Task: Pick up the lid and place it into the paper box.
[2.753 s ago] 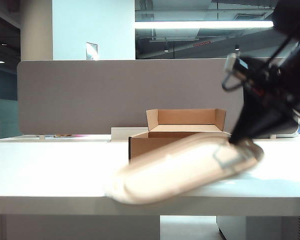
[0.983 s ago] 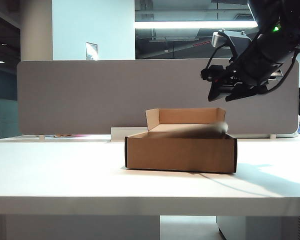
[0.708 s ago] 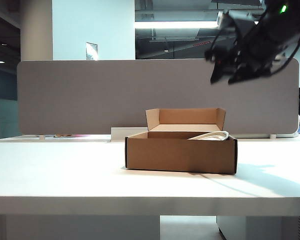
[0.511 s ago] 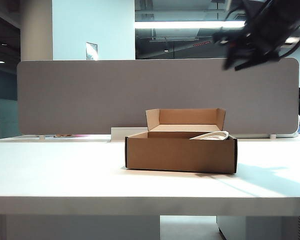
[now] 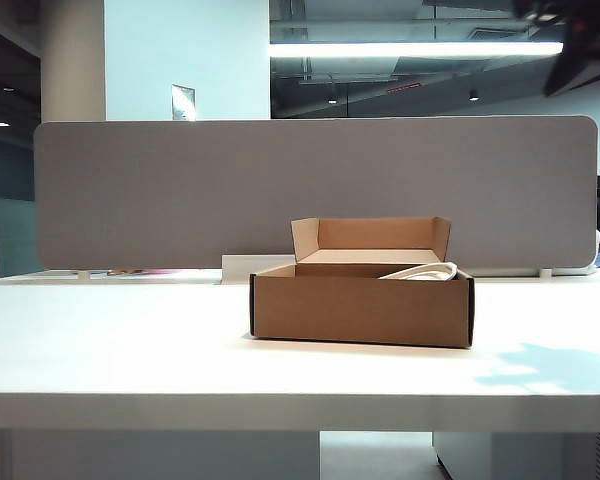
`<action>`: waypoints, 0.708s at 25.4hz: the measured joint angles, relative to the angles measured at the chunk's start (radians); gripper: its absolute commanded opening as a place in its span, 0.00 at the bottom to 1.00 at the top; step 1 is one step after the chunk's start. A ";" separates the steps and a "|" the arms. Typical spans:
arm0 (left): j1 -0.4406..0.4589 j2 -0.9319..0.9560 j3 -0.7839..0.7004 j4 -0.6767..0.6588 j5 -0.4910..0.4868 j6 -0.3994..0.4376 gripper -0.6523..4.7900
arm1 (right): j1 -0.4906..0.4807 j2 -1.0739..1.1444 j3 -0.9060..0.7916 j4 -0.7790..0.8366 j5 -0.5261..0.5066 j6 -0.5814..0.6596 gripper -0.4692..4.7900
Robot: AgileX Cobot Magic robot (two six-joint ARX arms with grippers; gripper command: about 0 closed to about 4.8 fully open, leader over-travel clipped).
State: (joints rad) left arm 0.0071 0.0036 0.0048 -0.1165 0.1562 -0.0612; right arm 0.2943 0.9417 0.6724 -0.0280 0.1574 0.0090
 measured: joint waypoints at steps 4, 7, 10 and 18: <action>0.000 0.000 0.000 0.007 0.000 0.000 0.11 | -0.001 -0.128 -0.111 -0.007 0.019 0.039 0.08; 0.000 0.000 0.000 0.049 0.000 0.000 0.11 | -0.001 -0.243 -0.206 -0.015 0.027 0.062 0.08; 0.000 0.000 0.000 0.092 0.000 0.000 0.11 | -0.001 -0.350 -0.288 -0.016 0.030 0.090 0.08; 0.000 0.001 0.000 0.121 -0.003 0.000 0.11 | -0.001 -0.526 -0.401 -0.025 0.031 0.127 0.08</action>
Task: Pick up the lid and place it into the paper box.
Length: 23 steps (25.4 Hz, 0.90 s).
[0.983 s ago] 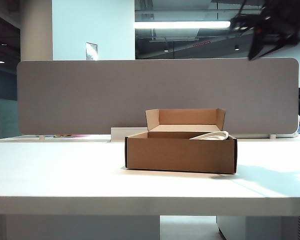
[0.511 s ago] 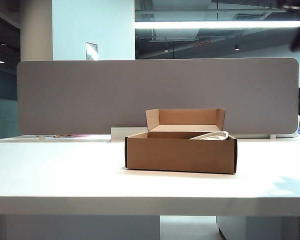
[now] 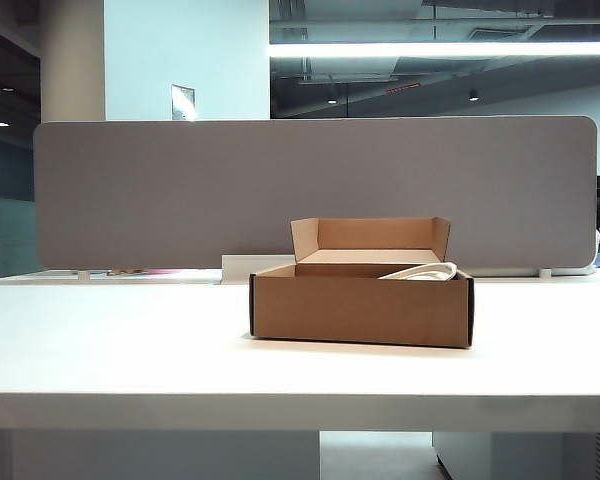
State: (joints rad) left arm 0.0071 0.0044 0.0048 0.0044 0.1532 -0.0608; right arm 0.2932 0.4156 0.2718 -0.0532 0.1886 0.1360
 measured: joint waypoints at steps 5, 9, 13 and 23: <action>0.000 0.000 0.000 -0.001 0.000 0.000 0.11 | 0.000 -0.157 -0.070 -0.064 0.028 0.022 0.08; 0.000 0.000 0.000 -0.001 0.000 0.000 0.11 | 0.000 -0.264 -0.094 -0.135 0.070 0.025 0.08; 0.000 0.000 0.000 -0.001 0.000 0.000 0.11 | 0.000 -0.360 -0.128 -0.158 0.082 0.027 0.08; 0.000 -0.002 0.000 -0.001 0.001 0.000 0.11 | 0.000 -0.412 -0.172 -0.171 0.103 0.029 0.08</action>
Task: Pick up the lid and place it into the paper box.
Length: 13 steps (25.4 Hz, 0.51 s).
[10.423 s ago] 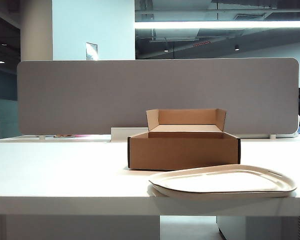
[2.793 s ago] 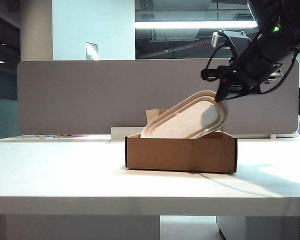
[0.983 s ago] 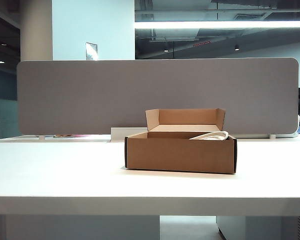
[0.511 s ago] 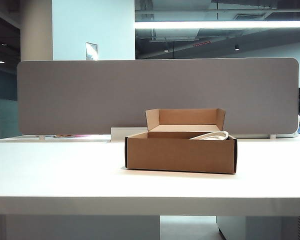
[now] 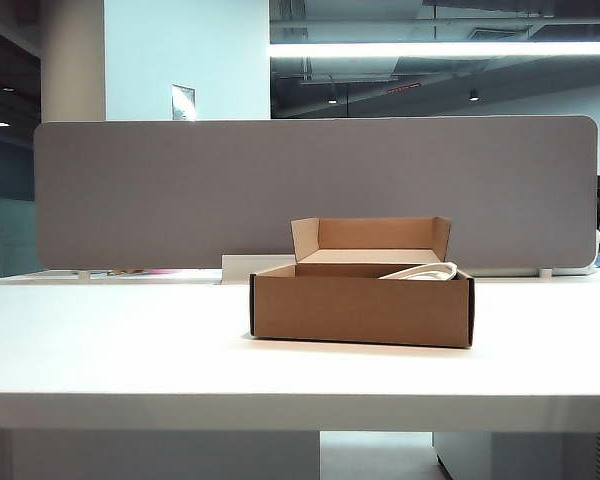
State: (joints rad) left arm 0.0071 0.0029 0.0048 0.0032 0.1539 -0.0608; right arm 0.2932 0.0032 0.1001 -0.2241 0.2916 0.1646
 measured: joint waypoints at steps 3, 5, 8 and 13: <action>0.000 0.000 0.000 0.000 0.000 0.000 0.11 | 0.000 -0.001 -0.022 0.000 0.013 0.000 0.08; 0.000 0.000 0.000 0.000 0.000 0.000 0.11 | 0.000 -0.001 -0.035 -0.002 0.018 0.000 0.08; 0.000 0.000 0.000 0.000 0.000 0.000 0.11 | 0.000 -0.001 -0.058 -0.002 0.022 -0.001 0.08; 0.000 0.000 0.000 0.000 0.000 0.000 0.11 | -0.013 0.000 -0.077 0.009 0.018 -0.001 0.08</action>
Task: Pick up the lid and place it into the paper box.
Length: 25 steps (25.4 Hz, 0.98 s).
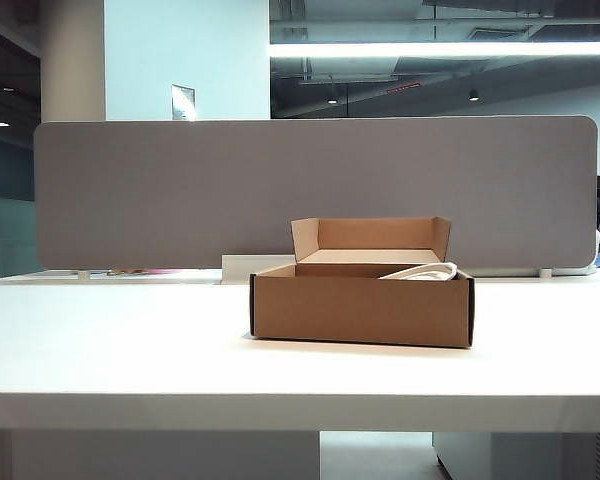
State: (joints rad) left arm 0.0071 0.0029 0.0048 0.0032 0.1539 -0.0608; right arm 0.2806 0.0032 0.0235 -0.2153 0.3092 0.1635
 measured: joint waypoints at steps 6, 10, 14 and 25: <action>0.000 0.000 0.000 0.000 0.000 0.000 0.11 | -0.178 -0.001 -0.002 -0.002 -0.139 0.000 0.08; 0.000 0.000 0.000 0.000 0.000 0.000 0.11 | -0.250 -0.002 -0.003 -0.004 -0.214 0.000 0.08; 0.000 0.000 0.000 0.000 0.000 0.000 0.11 | -0.286 -0.002 -0.009 0.006 -0.257 -0.016 0.08; 0.000 0.000 0.000 0.000 0.000 0.000 0.11 | -0.291 -0.002 -0.017 0.096 -0.306 -0.118 0.09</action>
State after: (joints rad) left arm 0.0071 0.0029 0.0048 0.0032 0.1543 -0.0608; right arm -0.0105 0.0017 0.0067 -0.1196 0.0032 0.0456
